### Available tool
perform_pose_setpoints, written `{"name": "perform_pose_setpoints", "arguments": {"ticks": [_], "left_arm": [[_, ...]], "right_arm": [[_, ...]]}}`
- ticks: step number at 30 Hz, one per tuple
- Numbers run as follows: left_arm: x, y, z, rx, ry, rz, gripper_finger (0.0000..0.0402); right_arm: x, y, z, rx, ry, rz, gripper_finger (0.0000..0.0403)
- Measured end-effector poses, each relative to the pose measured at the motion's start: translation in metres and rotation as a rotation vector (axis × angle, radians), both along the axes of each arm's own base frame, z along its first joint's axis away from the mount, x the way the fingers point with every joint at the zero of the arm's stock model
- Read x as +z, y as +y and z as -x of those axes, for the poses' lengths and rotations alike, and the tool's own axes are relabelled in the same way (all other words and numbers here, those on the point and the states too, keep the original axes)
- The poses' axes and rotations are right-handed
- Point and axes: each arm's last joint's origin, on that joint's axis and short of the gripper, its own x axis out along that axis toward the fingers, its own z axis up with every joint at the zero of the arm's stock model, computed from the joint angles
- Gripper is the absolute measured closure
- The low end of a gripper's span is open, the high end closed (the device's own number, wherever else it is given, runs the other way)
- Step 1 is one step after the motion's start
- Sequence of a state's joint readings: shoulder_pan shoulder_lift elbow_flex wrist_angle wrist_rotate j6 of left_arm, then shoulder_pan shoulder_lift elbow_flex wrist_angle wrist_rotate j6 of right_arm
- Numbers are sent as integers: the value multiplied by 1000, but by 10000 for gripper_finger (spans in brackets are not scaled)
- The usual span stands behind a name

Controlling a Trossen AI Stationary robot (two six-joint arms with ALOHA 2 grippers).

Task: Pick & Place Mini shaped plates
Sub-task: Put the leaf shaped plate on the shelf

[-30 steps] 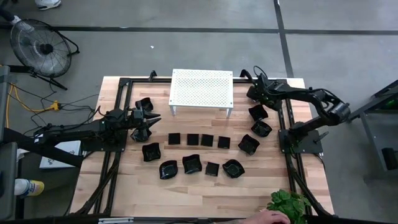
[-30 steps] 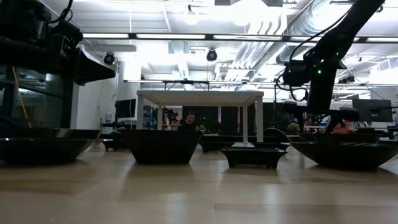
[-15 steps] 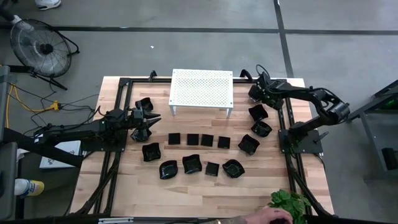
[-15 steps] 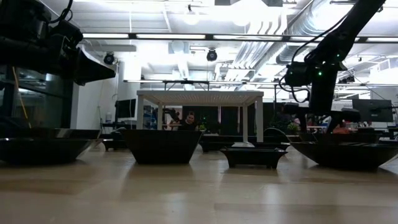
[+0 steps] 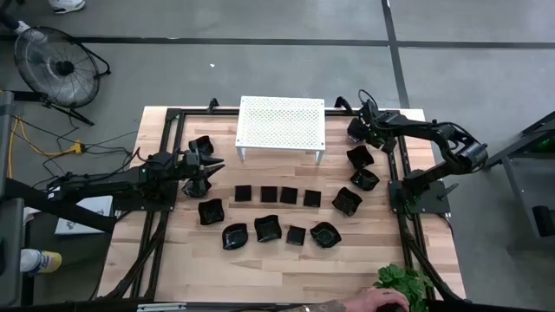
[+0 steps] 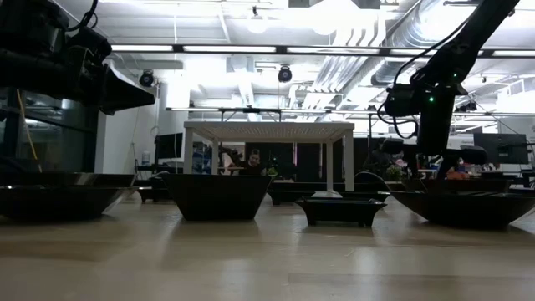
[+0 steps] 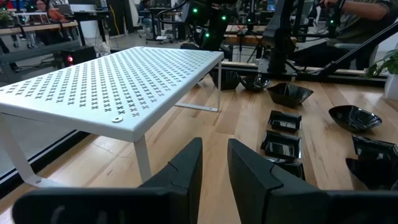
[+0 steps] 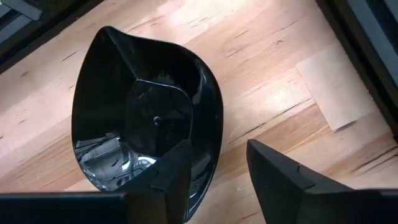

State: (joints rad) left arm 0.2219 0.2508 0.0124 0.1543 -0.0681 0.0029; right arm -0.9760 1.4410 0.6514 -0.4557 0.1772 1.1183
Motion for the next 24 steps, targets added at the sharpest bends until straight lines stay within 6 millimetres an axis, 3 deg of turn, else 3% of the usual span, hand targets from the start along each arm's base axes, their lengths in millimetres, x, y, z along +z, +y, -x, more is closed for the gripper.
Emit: {"name": "perform_pose_setpoints", "arguments": {"ticks": [10, 24], "left_arm": [[0, 0, 0, 0, 0, 0, 328], [0, 0, 0, 0, 0, 0, 328]], "right_arm": [[-12, -3, -3, 8, -1, -43, 286], [-4, -3, -4, 18, -46, -9, 321]]}}
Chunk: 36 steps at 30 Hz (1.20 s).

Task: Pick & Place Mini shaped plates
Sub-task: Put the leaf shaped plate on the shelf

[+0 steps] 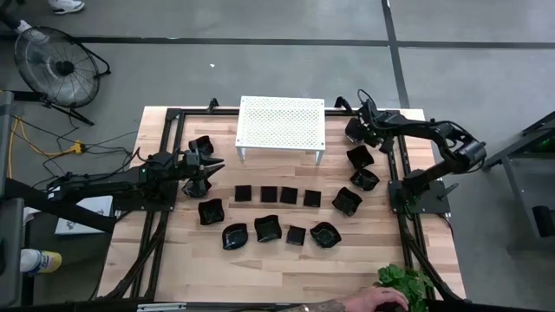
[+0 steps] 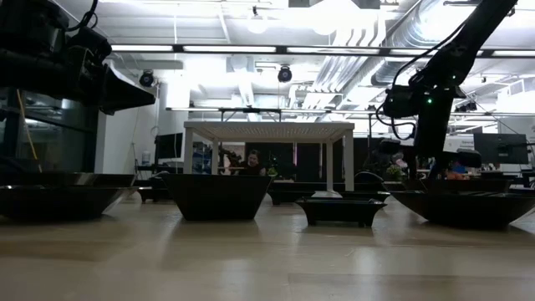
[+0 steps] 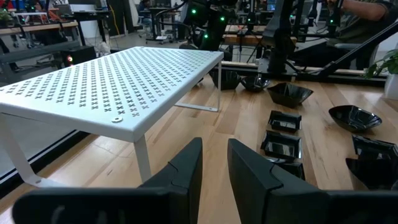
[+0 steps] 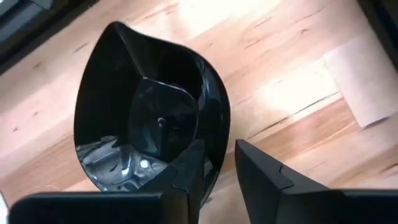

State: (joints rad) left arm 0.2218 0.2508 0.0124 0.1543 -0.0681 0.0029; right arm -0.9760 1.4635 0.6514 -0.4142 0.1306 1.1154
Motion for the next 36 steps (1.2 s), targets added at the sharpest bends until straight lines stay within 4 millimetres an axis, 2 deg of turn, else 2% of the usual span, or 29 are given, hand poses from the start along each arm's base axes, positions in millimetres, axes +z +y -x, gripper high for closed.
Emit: {"name": "perform_pose_setpoints", "arguments": {"ticks": [13, 23, 36], "left_arm": [[0, 0, 0, 0, 0, 0, 328], [0, 0, 0, 0, 0, 0, 328], [0, 0, 0, 0, 0, 0, 328]], "right_arm": [[1, -1, -1, 15, -1, 9, 395], [2, -1, -2, 37, -41, 7, 401], [40, 15, 8, 52, -109, 88, 402]]}}
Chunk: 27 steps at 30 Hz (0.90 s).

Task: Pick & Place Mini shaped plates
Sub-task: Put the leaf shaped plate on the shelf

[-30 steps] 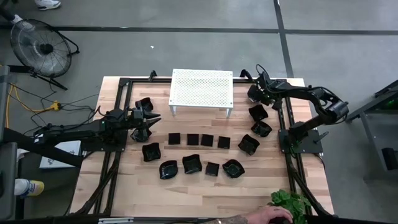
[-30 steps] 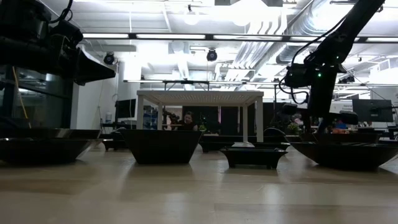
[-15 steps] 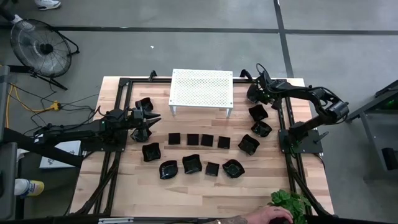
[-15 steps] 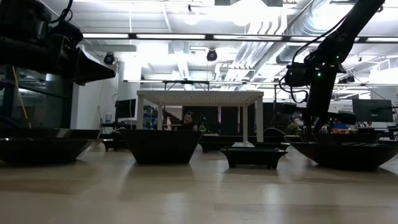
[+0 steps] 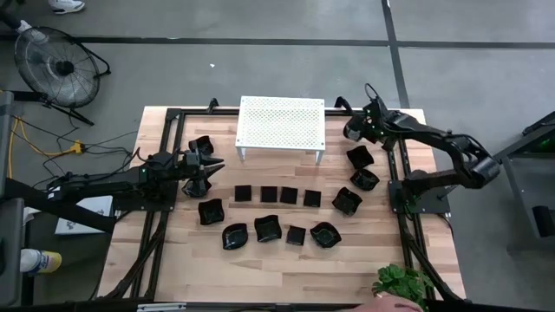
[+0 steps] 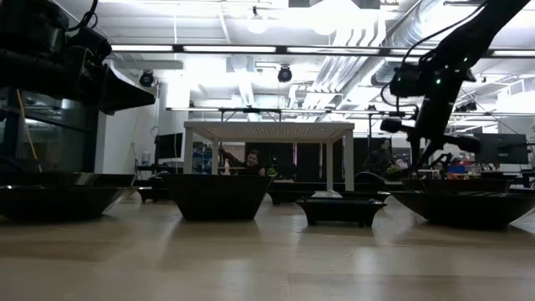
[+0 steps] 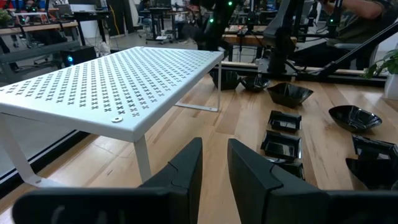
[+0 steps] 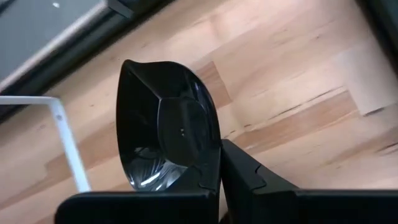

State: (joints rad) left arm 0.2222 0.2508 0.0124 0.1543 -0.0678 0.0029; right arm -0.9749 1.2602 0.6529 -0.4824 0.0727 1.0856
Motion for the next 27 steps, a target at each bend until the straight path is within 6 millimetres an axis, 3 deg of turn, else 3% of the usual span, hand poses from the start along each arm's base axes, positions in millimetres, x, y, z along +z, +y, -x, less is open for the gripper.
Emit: {"name": "perform_pose_setpoints", "arguments": {"ticks": [14, 27], "left_arm": [[0, 0, 0, 0, 0, 0, 328], [0, 0, 0, 0, 0, 0, 328]], "right_arm": [[46, 45, 18, 140, -2, 133, 403], [58, 74, 3, 456, -46, 204, 403]]}}
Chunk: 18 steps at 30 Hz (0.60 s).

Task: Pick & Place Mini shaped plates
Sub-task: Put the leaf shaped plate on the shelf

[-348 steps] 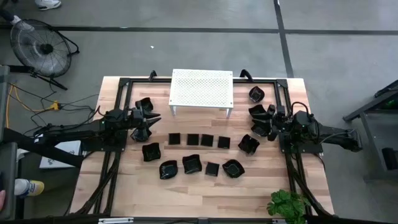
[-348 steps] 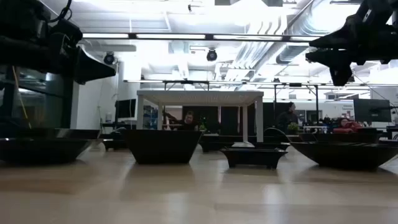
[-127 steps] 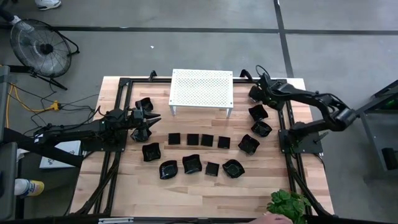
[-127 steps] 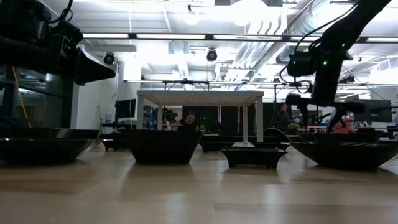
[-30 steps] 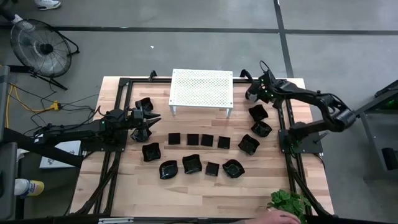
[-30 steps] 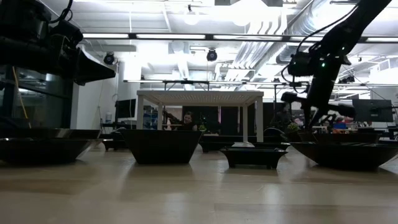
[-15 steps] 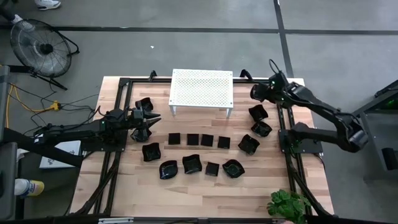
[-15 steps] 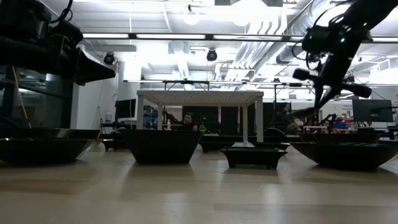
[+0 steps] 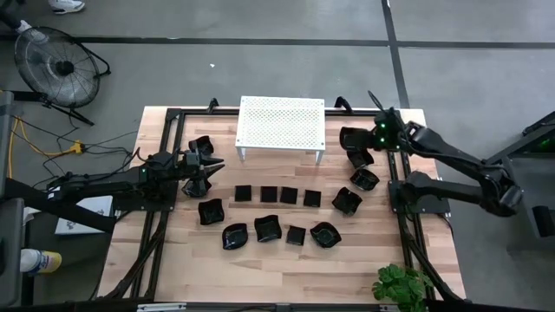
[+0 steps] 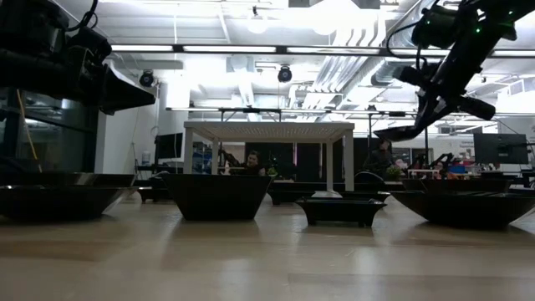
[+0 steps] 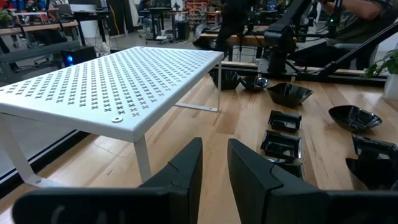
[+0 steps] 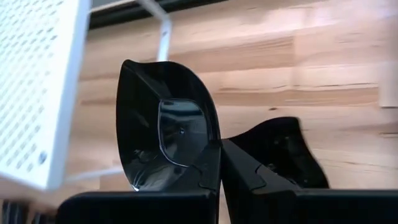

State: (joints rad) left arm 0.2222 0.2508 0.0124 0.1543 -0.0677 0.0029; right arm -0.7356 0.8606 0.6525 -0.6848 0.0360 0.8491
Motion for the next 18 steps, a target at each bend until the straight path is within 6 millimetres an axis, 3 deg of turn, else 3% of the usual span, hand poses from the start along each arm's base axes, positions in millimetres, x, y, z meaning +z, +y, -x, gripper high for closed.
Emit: {"name": "perform_pose_setpoints", "arguments": {"ticks": [9, 18], "left_arm": [[0, 0, 0, 0, 0, 0, 328], [0, 0, 0, 0, 0, 0, 328]], "right_arm": [[7, 10, -19, 140, -146, -1, 403], [7, 6, -40, 20, -284, -58, 403]]}}
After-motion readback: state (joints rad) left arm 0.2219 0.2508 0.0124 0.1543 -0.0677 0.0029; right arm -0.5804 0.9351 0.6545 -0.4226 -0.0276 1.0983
